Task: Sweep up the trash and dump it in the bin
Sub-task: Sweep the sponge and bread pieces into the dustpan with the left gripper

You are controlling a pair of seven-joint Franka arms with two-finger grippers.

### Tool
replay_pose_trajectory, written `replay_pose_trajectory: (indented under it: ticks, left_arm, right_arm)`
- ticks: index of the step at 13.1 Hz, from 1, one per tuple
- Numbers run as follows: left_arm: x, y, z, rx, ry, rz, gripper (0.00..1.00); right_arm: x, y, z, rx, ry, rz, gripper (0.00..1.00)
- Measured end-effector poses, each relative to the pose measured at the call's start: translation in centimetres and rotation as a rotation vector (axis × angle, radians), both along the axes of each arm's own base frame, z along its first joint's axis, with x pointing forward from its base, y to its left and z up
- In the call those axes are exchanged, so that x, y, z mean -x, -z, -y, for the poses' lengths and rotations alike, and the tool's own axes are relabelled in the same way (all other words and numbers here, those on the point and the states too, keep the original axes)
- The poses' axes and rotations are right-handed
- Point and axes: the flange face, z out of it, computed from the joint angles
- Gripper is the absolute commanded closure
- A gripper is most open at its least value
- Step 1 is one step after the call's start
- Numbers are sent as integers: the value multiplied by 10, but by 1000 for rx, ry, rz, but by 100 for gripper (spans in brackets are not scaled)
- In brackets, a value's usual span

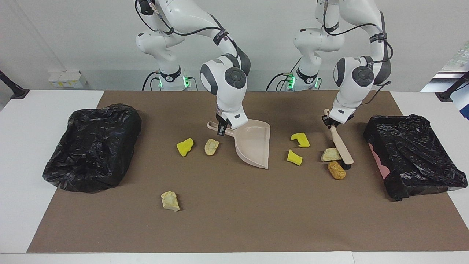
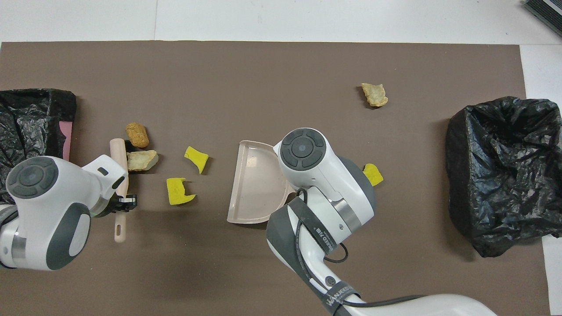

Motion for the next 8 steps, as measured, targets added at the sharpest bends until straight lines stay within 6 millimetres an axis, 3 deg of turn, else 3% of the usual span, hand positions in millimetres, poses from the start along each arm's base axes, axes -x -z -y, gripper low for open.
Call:
replay_pose_trajectory:
  ticks: [8]
  left_arm:
    - [8, -3, 111, 172, 62, 10, 100]
  right_arm:
    - [4, 2, -6, -4, -12, 5, 100]
